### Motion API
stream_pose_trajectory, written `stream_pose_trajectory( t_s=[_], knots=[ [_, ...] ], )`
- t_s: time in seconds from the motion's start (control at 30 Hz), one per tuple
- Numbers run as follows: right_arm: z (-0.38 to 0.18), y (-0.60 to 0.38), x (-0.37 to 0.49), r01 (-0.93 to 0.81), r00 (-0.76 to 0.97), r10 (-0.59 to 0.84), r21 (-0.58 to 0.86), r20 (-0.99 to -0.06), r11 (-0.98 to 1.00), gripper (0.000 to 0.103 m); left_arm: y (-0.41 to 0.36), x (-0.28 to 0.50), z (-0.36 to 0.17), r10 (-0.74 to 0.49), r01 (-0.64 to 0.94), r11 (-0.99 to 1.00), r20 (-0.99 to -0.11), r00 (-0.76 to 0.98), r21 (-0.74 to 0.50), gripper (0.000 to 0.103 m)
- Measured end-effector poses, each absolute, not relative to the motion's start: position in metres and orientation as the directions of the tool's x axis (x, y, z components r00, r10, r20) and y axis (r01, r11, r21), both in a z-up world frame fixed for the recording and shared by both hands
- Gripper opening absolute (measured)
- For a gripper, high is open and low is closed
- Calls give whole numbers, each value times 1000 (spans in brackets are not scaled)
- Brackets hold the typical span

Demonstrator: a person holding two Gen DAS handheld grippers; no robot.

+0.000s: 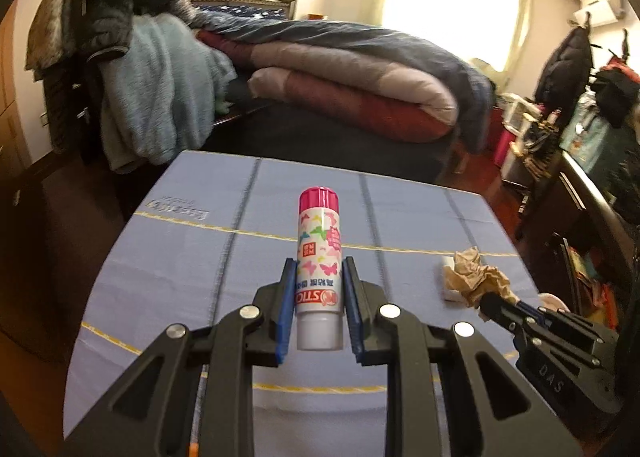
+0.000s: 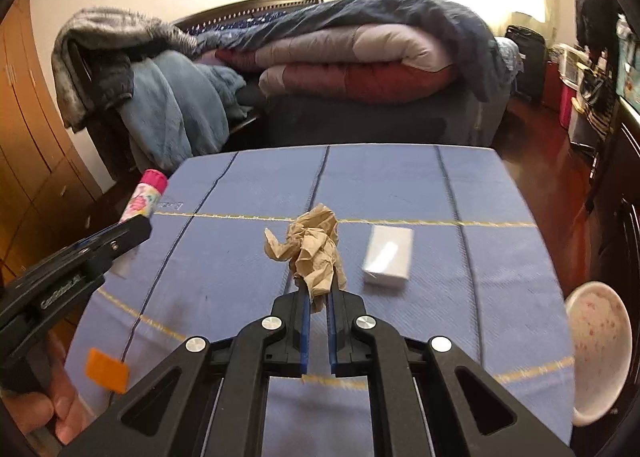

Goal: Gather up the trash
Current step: 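Grasp the crumpled brown paper with the right tool, then carry glue stick and paper over the wastebasket and open both tools to drop them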

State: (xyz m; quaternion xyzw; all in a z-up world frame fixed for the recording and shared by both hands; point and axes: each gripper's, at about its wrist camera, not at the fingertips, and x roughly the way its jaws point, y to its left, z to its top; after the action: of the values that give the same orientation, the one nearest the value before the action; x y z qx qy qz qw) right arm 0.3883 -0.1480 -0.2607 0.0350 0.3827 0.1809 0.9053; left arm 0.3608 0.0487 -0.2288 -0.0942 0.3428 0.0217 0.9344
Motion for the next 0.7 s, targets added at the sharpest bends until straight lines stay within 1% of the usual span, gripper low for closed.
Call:
stream_pose_trajectory(
  t_s=[0.37,0.7],
  knots=[
    [-242,-219,338,-213,694,323,245,-643,946,7,-25,337,-204,-142,58,986,-615,776,-154,24],
    [-236,-279,313,-120,735,276,283,-620,952,8,-100,321,-190,-252,217,967,-594,764,-132,24]
  ],
)
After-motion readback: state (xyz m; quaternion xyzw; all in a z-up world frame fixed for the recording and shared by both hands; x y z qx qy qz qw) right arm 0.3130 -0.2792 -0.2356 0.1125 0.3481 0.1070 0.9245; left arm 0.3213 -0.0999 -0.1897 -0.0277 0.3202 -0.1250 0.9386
